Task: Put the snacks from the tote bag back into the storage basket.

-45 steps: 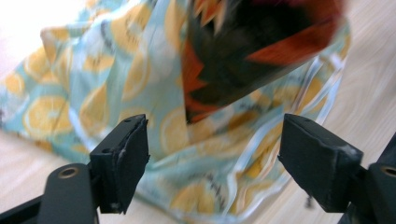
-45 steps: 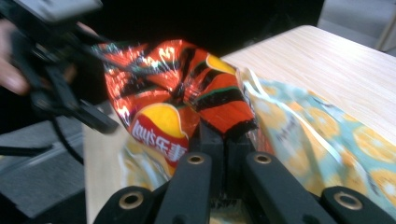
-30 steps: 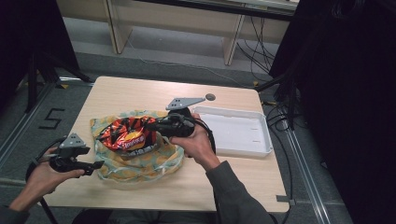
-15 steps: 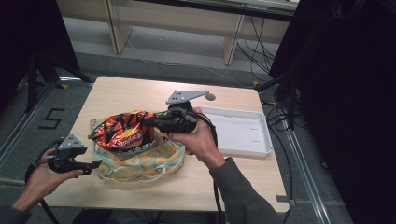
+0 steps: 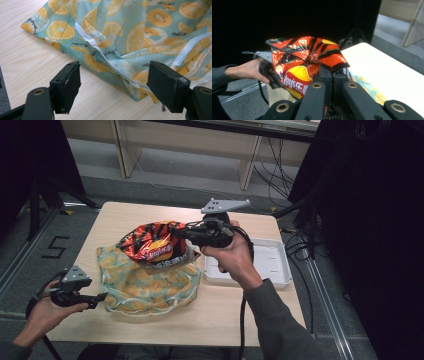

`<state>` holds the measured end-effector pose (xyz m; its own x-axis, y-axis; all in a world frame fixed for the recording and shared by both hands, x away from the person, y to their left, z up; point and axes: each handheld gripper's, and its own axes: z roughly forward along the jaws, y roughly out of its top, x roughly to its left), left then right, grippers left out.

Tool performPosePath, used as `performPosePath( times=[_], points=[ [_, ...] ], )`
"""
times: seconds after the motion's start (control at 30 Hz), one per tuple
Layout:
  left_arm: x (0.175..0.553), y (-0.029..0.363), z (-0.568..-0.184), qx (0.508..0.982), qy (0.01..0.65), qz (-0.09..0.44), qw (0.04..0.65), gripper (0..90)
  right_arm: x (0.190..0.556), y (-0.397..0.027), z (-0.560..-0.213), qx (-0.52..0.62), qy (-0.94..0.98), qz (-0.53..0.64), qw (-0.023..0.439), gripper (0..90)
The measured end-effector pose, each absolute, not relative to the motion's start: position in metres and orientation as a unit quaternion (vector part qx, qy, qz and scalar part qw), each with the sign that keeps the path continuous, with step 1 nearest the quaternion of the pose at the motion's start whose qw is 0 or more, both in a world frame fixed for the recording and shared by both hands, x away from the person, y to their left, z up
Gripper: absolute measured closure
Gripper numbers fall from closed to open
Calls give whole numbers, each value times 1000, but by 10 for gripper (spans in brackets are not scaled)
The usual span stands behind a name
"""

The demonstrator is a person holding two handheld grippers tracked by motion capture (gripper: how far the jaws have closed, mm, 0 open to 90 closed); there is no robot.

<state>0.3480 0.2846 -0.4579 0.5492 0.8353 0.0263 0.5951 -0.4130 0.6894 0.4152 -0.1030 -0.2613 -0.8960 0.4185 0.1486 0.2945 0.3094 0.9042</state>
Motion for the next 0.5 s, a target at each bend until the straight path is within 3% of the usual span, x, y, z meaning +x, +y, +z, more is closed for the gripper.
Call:
performPosePath(
  times=[0.5],
  points=[
    [349, 288, -457, 825, 431, 189, 313, 259, 434, -158, -252, 278, 781, 552, 83, 900]
  ],
)
